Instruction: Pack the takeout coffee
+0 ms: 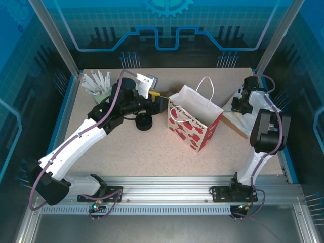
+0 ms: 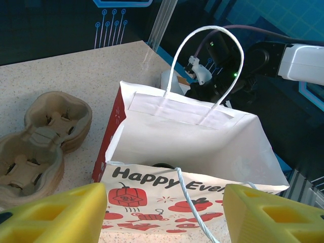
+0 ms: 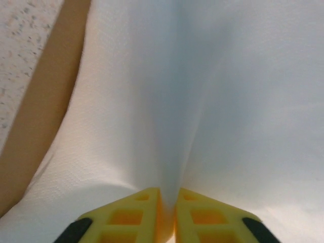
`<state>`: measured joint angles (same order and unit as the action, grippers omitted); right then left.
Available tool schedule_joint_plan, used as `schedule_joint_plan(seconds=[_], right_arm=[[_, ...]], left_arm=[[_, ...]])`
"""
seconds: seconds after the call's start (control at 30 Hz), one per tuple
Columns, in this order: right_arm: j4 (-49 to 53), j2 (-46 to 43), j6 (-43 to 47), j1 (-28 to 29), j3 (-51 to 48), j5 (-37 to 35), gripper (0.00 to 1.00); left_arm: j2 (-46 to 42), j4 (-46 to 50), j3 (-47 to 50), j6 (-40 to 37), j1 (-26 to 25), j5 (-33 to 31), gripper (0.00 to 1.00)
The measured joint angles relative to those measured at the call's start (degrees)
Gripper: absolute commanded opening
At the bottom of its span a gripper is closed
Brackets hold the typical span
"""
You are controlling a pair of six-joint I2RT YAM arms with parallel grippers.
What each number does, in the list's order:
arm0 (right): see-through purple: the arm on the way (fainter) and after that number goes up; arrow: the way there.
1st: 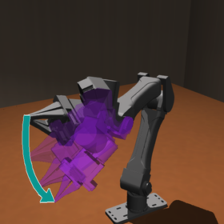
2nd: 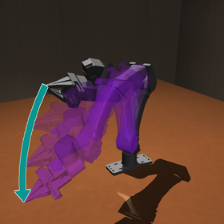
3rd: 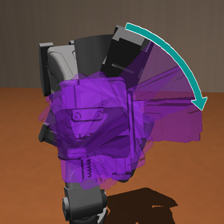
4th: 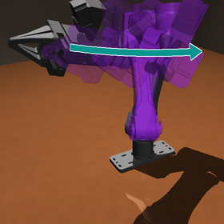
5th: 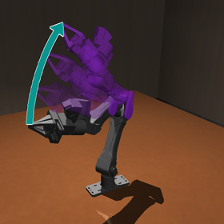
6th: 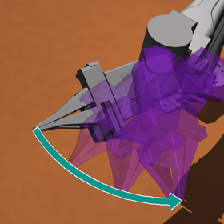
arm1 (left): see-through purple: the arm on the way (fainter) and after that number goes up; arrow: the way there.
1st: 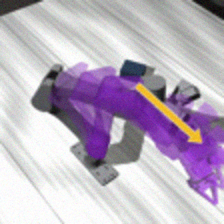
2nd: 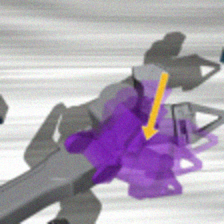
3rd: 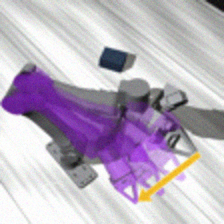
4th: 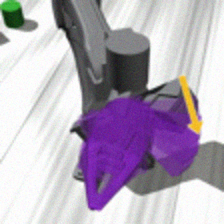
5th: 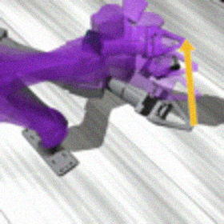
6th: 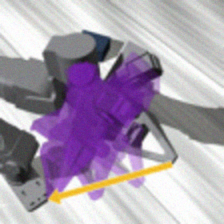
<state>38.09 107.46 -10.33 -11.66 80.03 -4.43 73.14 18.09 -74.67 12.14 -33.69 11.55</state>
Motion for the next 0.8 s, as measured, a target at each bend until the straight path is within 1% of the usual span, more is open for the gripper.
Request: schedule_joint_plan(seconds=[0.1,0.23,0.33,0.5,0.63,0.7,0.8], right_arm=[[0.0,-1.5,0.0,0.0,0.0,0.1,0.04],[0.0,-3.9,-0.2,-0.2,-0.3,0.4,0.01],[0.0,-7.3,-0.4,-0.7,-1.2,0.4,0.0],[0.4,-17.4,-1.4,-1.2,-3.1,1.2,0.0],[0.9,-28.3,-2.4,-1.2,-3.0,4.4,0.0],[2.3,-34.0,-2.8,-1.2,-1.4,7.4,0.0],[4.3,-39.0,-3.4,-0.6,4.6,12.0,0.0]], left_arm=[[0.0,0.0,0.0,0.0,0.0,0.1,0.64],[0.0,0.0,0.3,0.0,0.0,0.1,0.63],[0.0,-0.1,0.6,0.0,0.1,0.1,0.64],[0.0,-0.5,0.9,0.3,0.2,0.1,0.64],[-0.4,-1.2,1.2,1.5,0.3,0.1,0.64],[-1.1,-1.9,1.6,1.8,0.3,0.2,0.64],[-1.6,-2.8,1.7,2.7,0.4,0.3,0.64]])
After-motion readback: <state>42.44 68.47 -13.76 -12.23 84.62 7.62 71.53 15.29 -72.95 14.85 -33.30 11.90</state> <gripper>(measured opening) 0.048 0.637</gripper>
